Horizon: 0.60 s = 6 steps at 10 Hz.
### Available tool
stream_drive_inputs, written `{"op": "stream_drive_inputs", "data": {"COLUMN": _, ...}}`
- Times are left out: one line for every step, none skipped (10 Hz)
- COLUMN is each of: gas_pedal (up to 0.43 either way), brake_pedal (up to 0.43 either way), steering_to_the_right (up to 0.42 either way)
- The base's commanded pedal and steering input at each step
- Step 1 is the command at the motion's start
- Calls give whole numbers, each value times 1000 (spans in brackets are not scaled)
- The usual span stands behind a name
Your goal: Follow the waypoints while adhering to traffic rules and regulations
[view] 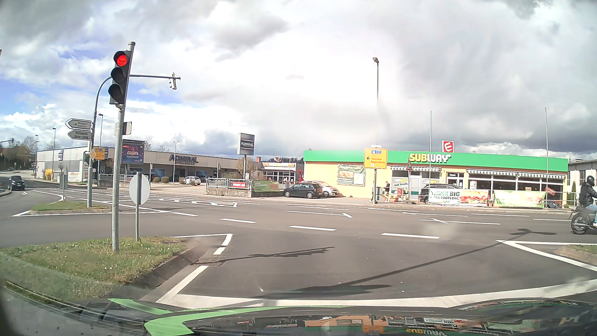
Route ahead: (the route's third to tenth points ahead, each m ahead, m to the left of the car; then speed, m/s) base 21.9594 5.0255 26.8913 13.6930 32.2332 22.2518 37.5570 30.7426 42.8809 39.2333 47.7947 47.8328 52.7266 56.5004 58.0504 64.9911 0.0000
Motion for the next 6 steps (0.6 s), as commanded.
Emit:
{"op": "stream_drive_inputs", "data": {"gas_pedal": 0, "brake_pedal": 311, "steering_to_the_right": 12}}
{"op": "stream_drive_inputs", "data": {"gas_pedal": 0, "brake_pedal": 311, "steering_to_the_right": 12}}
{"op": "stream_drive_inputs", "data": {"gas_pedal": 0, "brake_pedal": 311, "steering_to_the_right": 12}}
{"op": "stream_drive_inputs", "data": {"gas_pedal": 0, "brake_pedal": 311, "steering_to_the_right": 12}}
{"op": "stream_drive_inputs", "data": {"gas_pedal": 0, "brake_pedal": 311, "steering_to_the_right": 12}}
{"op": "stream_drive_inputs", "data": {"gas_pedal": 0, "brake_pedal": 311, "steering_to_the_right": 12}}
